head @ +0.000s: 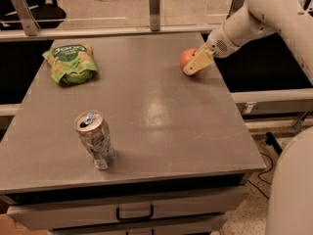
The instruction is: Move apple near green rice chip bag
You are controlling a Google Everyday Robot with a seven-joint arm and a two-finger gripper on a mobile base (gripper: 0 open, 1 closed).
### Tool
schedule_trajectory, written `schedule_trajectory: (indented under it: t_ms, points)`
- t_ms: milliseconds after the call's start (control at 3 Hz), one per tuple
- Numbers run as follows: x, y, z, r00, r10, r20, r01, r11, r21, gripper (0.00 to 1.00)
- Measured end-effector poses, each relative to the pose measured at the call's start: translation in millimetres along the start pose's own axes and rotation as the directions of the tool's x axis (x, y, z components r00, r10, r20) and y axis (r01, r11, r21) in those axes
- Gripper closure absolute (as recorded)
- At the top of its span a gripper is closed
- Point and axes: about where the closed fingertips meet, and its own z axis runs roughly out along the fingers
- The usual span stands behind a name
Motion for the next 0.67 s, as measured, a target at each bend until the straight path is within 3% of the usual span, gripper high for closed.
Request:
schedule_trajectory:
  t_ms: [333, 667]
  points:
    - [-2, 6, 4, 1.0, 0.021, 0.021, -0.02, 0.9991, -0.037, 0.65]
    - [-24, 17, -17, 0.996, -0.008, 0.09, 0.015, 0.9971, -0.075, 0.88]
